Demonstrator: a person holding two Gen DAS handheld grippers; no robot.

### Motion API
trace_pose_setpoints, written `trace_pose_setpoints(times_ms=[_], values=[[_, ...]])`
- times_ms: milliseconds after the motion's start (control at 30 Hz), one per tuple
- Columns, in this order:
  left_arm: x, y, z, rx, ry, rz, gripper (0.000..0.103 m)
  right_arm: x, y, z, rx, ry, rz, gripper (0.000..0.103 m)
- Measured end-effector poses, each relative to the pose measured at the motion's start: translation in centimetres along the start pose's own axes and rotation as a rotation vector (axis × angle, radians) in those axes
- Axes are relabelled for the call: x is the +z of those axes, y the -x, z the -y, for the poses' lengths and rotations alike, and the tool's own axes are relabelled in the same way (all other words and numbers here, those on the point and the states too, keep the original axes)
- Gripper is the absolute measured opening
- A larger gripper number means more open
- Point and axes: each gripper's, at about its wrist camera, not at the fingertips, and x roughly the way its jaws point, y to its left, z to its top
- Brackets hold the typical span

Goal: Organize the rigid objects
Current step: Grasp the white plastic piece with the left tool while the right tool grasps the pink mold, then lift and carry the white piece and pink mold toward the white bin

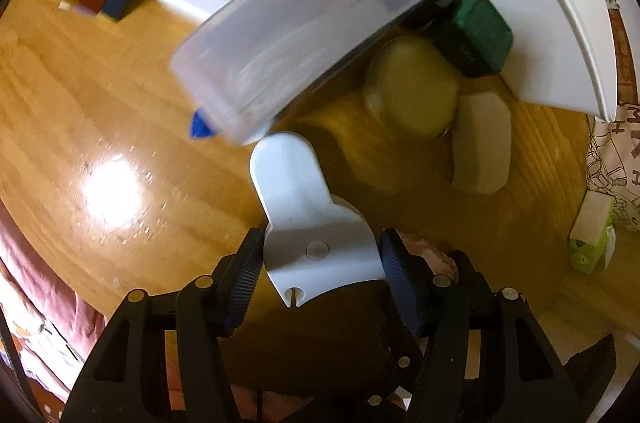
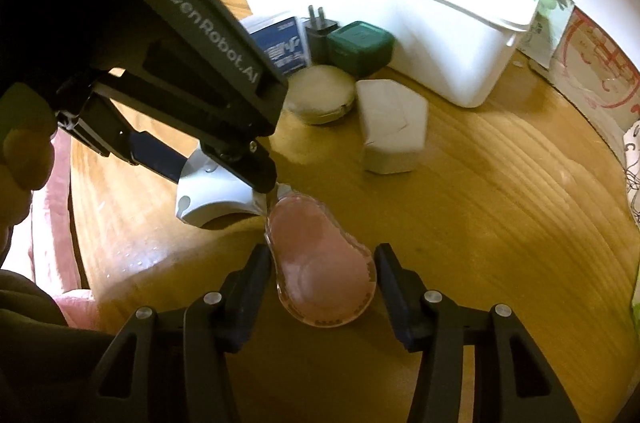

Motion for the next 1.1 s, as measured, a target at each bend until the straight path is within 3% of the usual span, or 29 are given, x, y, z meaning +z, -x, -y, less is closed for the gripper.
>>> trace_pose_setpoints(times_ms=[300, 700, 900, 1100], values=[[-0.9, 0.4, -4.6, 0.009, 0.059, -0.014, 0.062, 0.3, 0.1, -2.0, 0.017, 0.035, 0.015, 0.053], [-2.1, 3.3, -10.7, 0.046, 0.167, 0.043, 0.062, 1.6, 0.3, -5.4, 0.071, 0.087, 0.066, 0.053], [-2.0, 5.3, -13.7, 0.077, 0.232, 0.1, 0.062, 2.6, 0.7, -5.8, 0.107, 0.089, 0.108, 0.053], [-1.1, 9.7, -17.6, 0.126, 0.273, 0.173, 0.062, 5.2, 1.5, -7.1, 0.154, 0.11, 0.191, 0.053]])
